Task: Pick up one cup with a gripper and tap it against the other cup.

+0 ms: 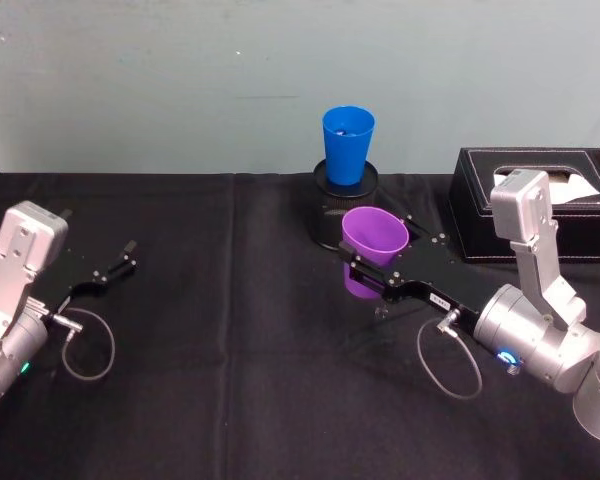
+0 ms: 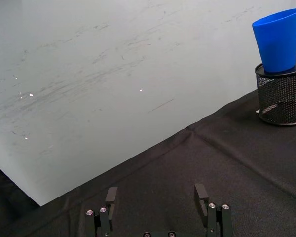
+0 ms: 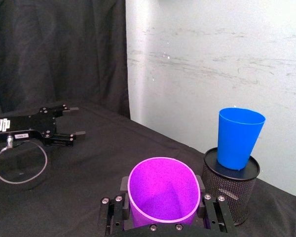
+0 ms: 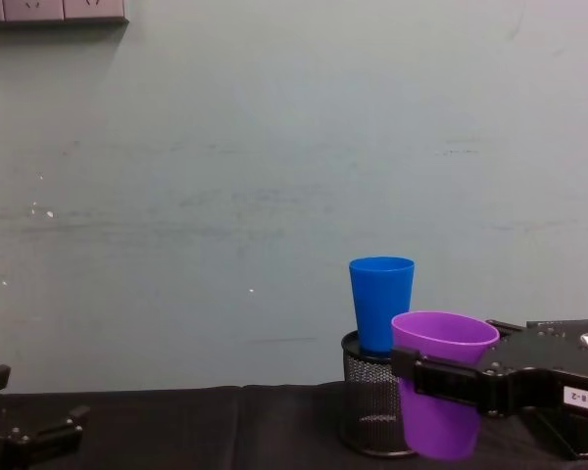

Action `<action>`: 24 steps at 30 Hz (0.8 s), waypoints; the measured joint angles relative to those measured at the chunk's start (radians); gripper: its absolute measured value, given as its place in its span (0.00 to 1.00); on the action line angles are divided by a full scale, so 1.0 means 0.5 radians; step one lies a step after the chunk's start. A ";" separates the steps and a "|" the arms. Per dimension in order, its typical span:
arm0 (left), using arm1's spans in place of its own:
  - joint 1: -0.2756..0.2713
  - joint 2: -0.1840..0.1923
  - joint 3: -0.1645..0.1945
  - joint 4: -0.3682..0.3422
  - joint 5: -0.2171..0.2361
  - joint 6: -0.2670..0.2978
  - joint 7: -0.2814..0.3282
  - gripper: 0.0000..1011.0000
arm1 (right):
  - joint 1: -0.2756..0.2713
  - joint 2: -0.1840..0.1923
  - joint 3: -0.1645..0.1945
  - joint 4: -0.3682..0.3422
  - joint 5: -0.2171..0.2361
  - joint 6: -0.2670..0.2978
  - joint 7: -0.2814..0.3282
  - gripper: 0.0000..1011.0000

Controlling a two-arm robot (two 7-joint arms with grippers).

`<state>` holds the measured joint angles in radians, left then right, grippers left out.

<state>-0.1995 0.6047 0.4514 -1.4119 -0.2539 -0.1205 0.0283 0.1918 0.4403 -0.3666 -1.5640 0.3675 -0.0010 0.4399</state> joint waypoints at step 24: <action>0.000 0.000 0.000 0.000 0.000 0.000 0.000 0.99 | 0.249 -0.069 -0.047 0.210 -0.031 0.301 -0.041 0.73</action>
<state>-0.1995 0.6047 0.4514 -1.4120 -0.2539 -0.1205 0.0283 0.3165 0.4060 -0.3900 -1.4591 0.3518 0.1493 0.4195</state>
